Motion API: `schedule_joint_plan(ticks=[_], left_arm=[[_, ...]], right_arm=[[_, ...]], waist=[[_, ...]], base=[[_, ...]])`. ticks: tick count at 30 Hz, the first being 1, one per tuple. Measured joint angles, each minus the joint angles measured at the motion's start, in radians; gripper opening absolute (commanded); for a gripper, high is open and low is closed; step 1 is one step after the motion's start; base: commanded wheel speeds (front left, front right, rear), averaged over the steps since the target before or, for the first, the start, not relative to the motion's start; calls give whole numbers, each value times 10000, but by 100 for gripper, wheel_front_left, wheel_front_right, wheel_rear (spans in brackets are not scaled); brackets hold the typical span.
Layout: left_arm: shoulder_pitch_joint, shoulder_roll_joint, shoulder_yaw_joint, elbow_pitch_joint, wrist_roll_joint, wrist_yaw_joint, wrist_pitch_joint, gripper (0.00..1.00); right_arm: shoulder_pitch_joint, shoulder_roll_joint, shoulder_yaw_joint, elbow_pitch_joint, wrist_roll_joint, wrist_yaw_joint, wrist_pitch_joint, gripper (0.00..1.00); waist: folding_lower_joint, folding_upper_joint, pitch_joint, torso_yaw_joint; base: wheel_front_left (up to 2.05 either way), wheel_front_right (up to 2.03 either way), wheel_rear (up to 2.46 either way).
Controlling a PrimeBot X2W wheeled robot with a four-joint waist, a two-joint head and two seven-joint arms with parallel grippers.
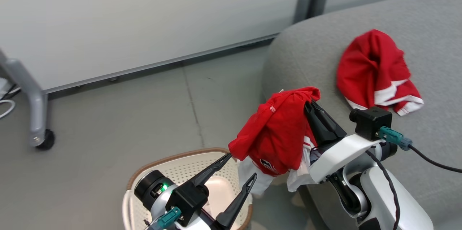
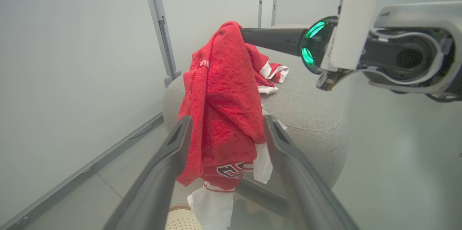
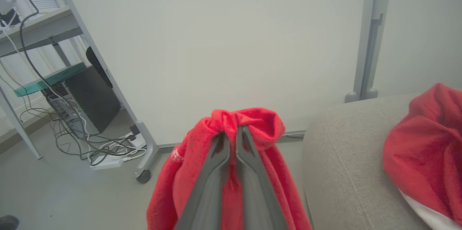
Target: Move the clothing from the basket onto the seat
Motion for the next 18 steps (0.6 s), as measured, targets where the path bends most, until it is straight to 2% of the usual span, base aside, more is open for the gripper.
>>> schedule_joint_plan(ticks=[12,18], left_arm=[[-211,242,-107,-209,69,-65,251,100],[-415,357,-180,-410,136,-100,445,100]], right_arm=[[179,107,-690,-437,-102,0,-44,0],[-13,174,-1058,-562,-52,0,-221,0]], waist=[[0,0,719,-1932],[0,0,1231,-2443]], base=[[0,0,0],[0,0,0]])
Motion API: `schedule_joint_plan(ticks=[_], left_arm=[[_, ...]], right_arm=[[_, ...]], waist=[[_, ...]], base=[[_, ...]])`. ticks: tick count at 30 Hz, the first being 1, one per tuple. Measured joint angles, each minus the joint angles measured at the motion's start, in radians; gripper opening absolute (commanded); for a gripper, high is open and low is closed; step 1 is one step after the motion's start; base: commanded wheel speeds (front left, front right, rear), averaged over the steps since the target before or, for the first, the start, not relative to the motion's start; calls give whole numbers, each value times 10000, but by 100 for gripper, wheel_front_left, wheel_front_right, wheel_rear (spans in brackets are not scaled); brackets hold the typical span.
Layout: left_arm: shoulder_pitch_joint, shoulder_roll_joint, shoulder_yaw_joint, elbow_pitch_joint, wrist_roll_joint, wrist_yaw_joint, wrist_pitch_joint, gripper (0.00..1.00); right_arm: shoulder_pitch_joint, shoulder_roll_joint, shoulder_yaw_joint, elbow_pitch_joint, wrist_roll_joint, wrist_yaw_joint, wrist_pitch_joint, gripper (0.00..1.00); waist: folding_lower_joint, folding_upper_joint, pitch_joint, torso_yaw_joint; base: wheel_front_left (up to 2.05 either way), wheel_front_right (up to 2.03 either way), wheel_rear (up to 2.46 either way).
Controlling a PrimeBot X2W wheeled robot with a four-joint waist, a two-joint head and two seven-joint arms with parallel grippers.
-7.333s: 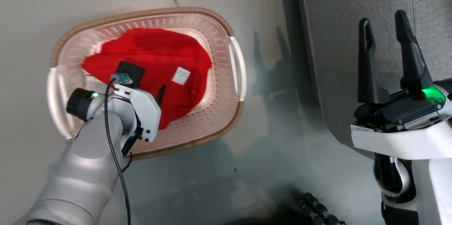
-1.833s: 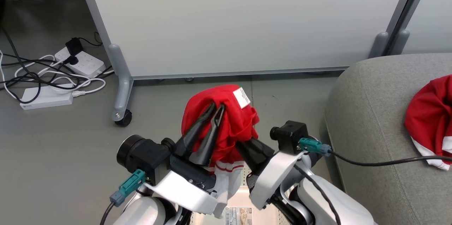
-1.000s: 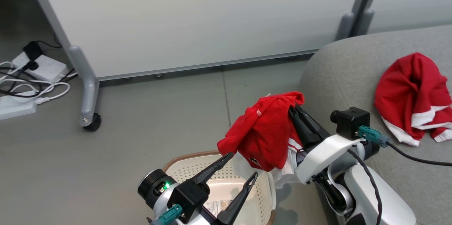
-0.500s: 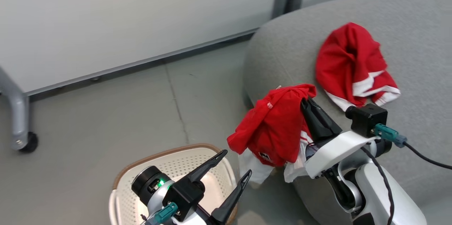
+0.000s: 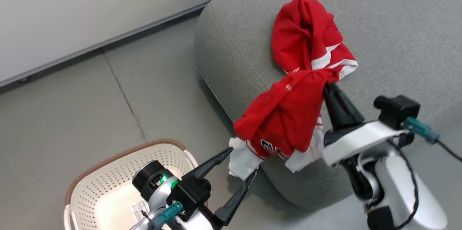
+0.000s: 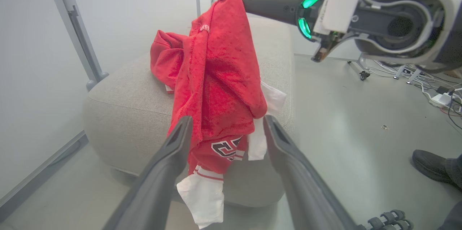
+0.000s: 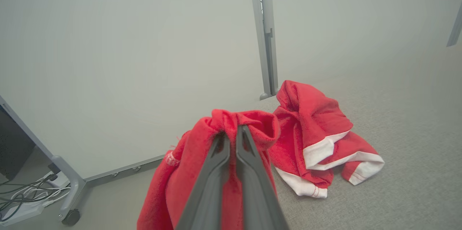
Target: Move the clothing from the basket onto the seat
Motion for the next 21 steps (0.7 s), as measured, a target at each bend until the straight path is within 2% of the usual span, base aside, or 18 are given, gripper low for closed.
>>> schedule_joint_plan(ticks=[6,11,13,14,20,21], left_arm=[[-436,73,52,-407,100,-6,209,100],[-833,132,125,-756,157,-86,339,100],[-1103,192,171,-1003,244,-140,476,100],[-1103,192,171,-1003,244,-140,476,100],[-1665,374,190,-1463,460,-267,731,100],[-1665,374,190,-1463,460,-267,731,100]], right_arm=[[-1444,-311,-1066,-161,79,0,-236,0],[-2886,-732,-2021,-107,123,0,-309,0],[-4014,-1152,-2731,65,134,0,-301,0],[-4014,-1152,-2731,65,134,0,-301,0],[-5919,-2082,-3756,1266,148,0,-278,0],[-5919,-2082,-3756,1266,148,0,-278,0]], waist=[[0,0,536,-94],[0,0,880,-4],[0,0,1135,126],[0,0,1135,126],[0,0,1811,556],[0,0,1811,556]], base=[[0,0,0],[0,0,0],[0,0,0],[0,0,0],[0,0,0],[0,0,0]])
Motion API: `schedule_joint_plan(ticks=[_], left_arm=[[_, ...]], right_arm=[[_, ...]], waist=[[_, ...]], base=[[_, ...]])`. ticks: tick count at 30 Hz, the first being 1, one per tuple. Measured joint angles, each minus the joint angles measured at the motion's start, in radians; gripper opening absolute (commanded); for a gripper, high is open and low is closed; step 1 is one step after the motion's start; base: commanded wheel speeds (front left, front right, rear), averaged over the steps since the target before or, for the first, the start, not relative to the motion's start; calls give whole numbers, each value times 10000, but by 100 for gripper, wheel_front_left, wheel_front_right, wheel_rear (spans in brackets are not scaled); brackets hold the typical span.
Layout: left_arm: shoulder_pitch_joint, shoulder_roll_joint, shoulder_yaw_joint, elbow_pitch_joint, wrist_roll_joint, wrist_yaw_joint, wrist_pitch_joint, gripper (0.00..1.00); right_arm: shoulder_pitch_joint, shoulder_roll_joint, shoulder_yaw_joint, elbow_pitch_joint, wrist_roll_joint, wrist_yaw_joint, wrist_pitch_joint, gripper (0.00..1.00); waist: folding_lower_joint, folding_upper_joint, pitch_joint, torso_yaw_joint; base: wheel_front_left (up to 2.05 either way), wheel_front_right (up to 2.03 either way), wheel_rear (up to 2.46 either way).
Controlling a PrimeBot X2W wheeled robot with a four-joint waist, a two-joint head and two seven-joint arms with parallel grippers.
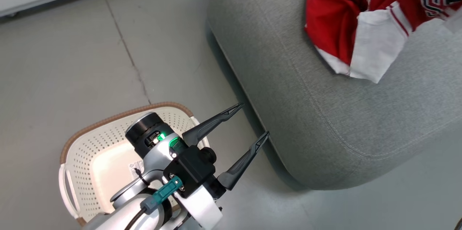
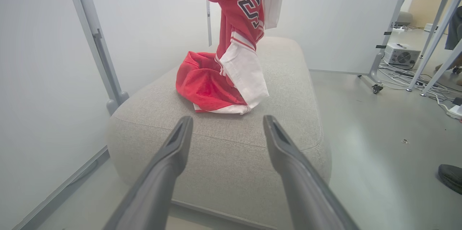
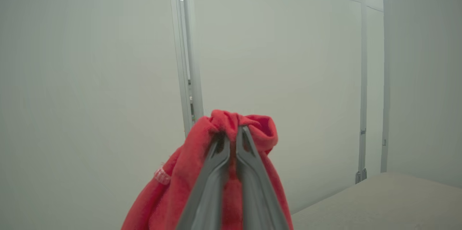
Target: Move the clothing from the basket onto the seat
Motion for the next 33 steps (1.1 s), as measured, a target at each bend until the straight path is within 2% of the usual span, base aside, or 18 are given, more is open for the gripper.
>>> schedule_joint_plan(ticks=[5,8,15,21,22,23,24,29,33], left_arm=[[-387,105,-15,-282,161,-79,198,100],[-648,188,-12,-449,259,-165,339,100],[-1045,391,0,-704,420,-257,610,100],[-1173,437,-27,-708,460,-295,656,100],[-1178,437,-29,-696,460,-307,648,100],[-1183,431,-25,-683,458,-309,637,100],[-1183,437,-15,-662,454,-307,598,100],[-1148,349,-42,-380,322,-286,286,100],[-837,144,0,-56,73,-102,-105,100]], right_arm=[[-618,-593,-376,1475,-67,0,-437,0],[-769,-740,-602,2531,-92,-2,-665,0],[-761,-554,-1517,4980,-19,0,-1026,0],[-432,-125,-1812,6138,198,-2,-1057,0],[-392,-138,-1791,6159,196,-2,-1058,23],[-377,-140,-1829,6069,196,-2,-1064,80],[-362,-144,-1914,5935,192,0,-1074,100],[282,-123,-1885,5356,-326,0,-1099,100],[992,25,-1532,4890,-761,2,-1101,100]], waist=[[-1,0,646,331],[0,0,1122,508],[0,0,2183,848],[0,0,2670,1020],[0,0,2669,1044],[0,-1,2645,1053],[0,0,2609,1050],[0,0,2190,1054],[0,0,1651,1120]], base=[[0,0,0],[0,0,0],[0,0,0],[0,0,0],[0,0,0],[0,0,0],[0,0,0],[0,0,0],[0,0,0]])
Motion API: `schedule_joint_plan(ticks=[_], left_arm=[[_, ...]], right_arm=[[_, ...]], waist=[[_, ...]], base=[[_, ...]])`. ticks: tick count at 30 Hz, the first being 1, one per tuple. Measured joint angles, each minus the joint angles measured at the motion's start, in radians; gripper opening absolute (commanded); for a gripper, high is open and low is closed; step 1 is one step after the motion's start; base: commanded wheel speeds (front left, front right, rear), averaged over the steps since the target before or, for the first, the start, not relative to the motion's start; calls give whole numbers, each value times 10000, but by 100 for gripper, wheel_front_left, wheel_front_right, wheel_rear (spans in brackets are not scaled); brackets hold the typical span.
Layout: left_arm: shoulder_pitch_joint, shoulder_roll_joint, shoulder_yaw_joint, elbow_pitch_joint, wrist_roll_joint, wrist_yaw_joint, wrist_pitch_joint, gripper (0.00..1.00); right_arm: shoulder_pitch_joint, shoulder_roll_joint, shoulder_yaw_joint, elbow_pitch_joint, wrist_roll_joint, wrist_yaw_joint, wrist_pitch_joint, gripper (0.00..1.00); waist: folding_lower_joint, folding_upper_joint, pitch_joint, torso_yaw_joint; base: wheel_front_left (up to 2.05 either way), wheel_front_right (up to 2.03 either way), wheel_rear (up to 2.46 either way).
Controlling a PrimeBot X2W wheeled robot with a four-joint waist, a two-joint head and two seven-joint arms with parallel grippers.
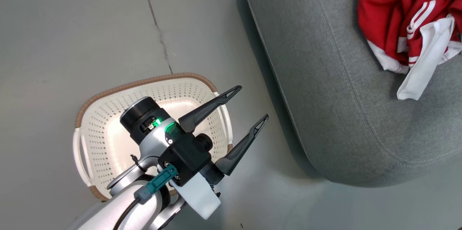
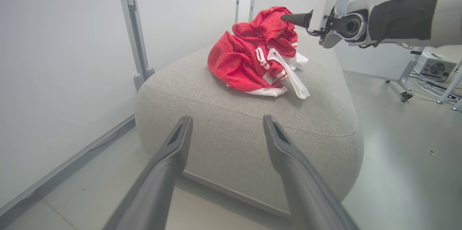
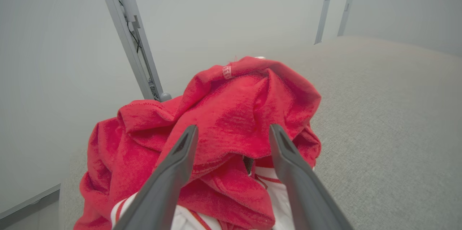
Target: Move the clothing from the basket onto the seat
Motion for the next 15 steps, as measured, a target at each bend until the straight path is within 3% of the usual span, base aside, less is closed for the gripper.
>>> schedule_joint_plan(ticks=[5,15], left_arm=[[480,-226,171,412,-311,376,-525,100],[1607,-625,838,1179,-1035,1371,-1434,100]], right_arm=[[1091,343,462,-1087,-182,-2,2,100],[3676,1361,1283,-4512,-489,-2,-25,100]], waist=[[0,0,-786,197],[0,0,-2381,1098]], base=[[0,0,0],[0,0,0]])
